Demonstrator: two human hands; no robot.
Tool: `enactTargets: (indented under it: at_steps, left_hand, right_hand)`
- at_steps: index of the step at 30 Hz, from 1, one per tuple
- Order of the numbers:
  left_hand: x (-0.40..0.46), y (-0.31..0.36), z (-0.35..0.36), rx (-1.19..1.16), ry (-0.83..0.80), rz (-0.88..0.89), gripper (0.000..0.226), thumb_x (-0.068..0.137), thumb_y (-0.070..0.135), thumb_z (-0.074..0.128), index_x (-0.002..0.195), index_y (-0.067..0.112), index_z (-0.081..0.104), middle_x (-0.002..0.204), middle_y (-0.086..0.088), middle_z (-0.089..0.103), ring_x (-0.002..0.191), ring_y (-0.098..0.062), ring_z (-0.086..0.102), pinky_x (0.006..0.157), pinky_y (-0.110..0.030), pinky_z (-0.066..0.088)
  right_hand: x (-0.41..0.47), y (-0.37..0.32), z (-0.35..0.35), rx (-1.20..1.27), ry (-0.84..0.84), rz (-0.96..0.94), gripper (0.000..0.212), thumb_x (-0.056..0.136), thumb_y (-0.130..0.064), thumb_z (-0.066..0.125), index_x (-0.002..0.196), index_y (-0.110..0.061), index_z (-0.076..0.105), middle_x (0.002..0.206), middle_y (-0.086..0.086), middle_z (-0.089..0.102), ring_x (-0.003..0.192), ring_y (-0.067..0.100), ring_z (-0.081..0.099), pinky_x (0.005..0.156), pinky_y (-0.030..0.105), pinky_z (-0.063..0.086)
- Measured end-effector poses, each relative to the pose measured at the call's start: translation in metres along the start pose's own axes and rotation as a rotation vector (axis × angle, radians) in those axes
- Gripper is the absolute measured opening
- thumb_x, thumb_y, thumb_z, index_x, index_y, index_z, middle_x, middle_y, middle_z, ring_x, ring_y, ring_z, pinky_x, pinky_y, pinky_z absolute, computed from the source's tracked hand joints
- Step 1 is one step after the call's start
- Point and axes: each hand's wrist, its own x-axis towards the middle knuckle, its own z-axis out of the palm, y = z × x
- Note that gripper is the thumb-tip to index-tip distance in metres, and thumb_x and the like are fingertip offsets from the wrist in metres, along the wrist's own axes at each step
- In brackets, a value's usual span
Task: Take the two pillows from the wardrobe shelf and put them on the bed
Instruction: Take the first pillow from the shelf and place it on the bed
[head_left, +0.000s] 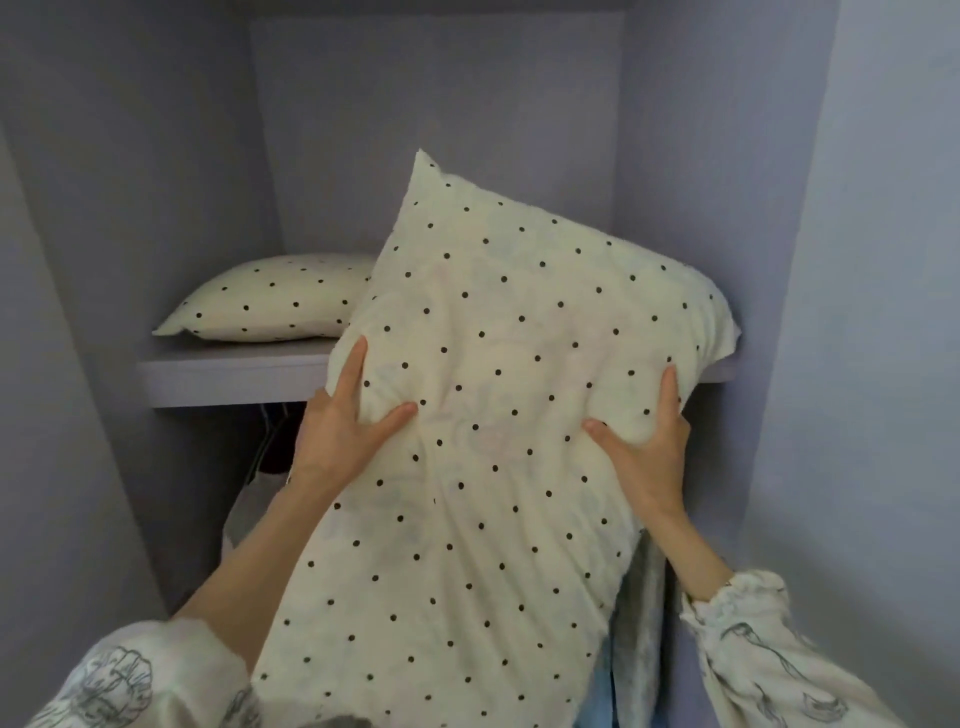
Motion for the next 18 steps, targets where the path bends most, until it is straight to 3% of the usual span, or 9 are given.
enactTargets:
  at_steps: [6,12,18]
  left_hand:
    - [-0.034,-0.014,-0.009,-0.152,0.001,-0.042,0.090,0.068,0.065,0.065,0.140,0.047,0.014,0.141,-0.004,0.043,0.127,-0.030,0.040,0.101,-0.050,0.038]
    - [-0.082,-0.036,-0.009,-0.296,-0.103,-0.084,0.095,0.057,0.073,0.062,0.134,0.055,0.010,0.148,0.002,0.031,0.133,-0.027,0.031,0.107,-0.052,0.030]
    - [-0.135,-0.066,-0.007,-0.375,-0.283,-0.073,0.098,0.055,0.069,0.070,0.132,0.054,0.013,0.148,0.007,0.028,0.129,-0.024,0.037,0.104,-0.045,0.034]
  right_hand:
    - [-0.024,-0.019,-0.018,-0.092,-0.054,-0.052,0.103,0.062,-0.046,0.077,0.134,-0.060,0.005,0.122,-0.012,0.021,0.103,0.006,0.033,0.091,0.026,0.028]
    - [-0.077,-0.031,-0.043,-0.205,-0.108,-0.031,0.109,0.055,-0.058,0.078,0.134,-0.062,0.002,0.127,-0.013,0.019,0.111,0.002,0.030,0.095,0.023,0.024]
    - [-0.172,-0.039,-0.066,-0.360,0.021,0.052,0.104,0.056,-0.062,0.073,0.129,-0.068,-0.001,0.142,-0.005,0.021,0.123,0.009,0.032,0.096,0.029,0.026]
